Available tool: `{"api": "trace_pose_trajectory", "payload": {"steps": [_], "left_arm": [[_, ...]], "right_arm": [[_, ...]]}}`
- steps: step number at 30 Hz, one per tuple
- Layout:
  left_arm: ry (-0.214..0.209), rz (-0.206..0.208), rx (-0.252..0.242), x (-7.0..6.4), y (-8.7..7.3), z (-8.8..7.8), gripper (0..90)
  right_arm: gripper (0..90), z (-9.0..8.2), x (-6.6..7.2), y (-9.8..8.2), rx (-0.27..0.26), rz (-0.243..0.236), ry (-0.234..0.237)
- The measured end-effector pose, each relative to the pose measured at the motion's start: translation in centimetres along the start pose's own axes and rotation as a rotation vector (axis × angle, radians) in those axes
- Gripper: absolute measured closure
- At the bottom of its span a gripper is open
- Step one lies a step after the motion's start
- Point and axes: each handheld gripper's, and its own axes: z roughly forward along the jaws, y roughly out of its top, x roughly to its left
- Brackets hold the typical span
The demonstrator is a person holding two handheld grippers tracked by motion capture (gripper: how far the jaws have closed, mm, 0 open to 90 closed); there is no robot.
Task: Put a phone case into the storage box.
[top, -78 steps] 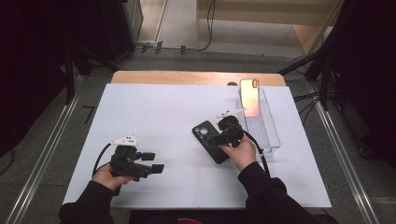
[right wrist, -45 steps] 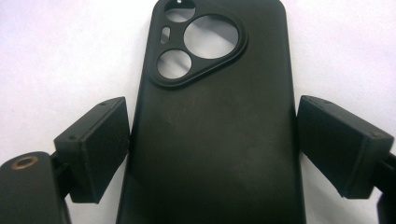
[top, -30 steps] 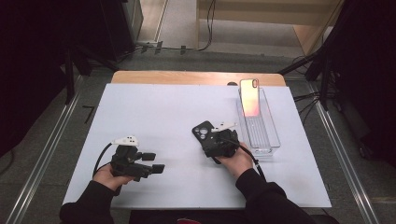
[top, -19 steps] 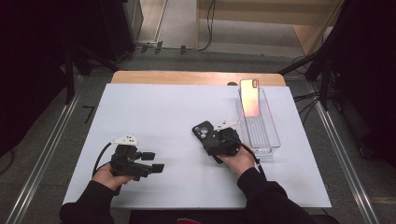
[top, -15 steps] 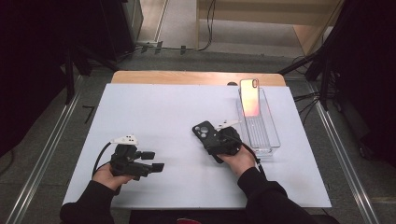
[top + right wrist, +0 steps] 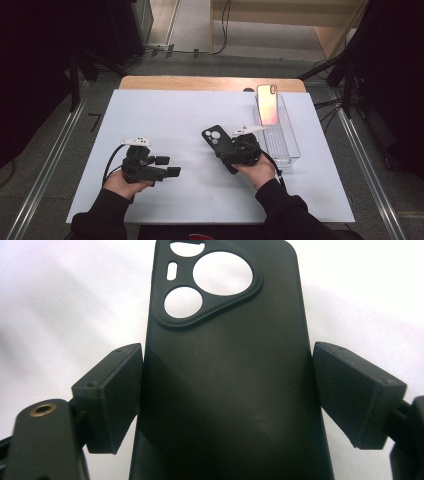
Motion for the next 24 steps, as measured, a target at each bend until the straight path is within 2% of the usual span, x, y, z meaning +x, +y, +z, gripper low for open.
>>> {"api": "trace_pose_trajectory", "payload": {"steps": [2,5,10,13,16,21,24], "left_arm": [[0.004,-0.023,-0.009,0.0,0.6,0.0,25.2],[0.011,-0.029,-0.02,0.0,1.3,0.1,25.2],[0.027,-0.006,-0.021,-0.4,2.7,0.4,25.2],[0.034,-0.001,-0.017,-0.7,3.4,0.6,25.3],[0.051,0.001,-0.013,-0.9,4.1,1.0,25.3],[0.055,-0.032,-0.018,-0.7,5.1,1.7,25.3],[0.083,-0.043,-0.018,-0.5,5.7,2.1,25.3]], "right_arm": [[14.9,-0.5,0.3,0.1,-0.008,0.004,0.01],[14.8,-1.3,0.8,0.2,-0.027,-0.003,0.025],[14.8,-2.3,1.4,0.2,-0.047,-0.009,0.034],[14.7,-2.6,1.7,0.2,-0.054,0.01,0.044],[14.6,-2.7,1.9,0.1,-0.063,0.021,0.049],[14.5,-2.2,2.3,0.1,-0.088,0.076,0.072],[14.5,-1.8,2.9,0.0,-0.089,0.082,0.069]]}}
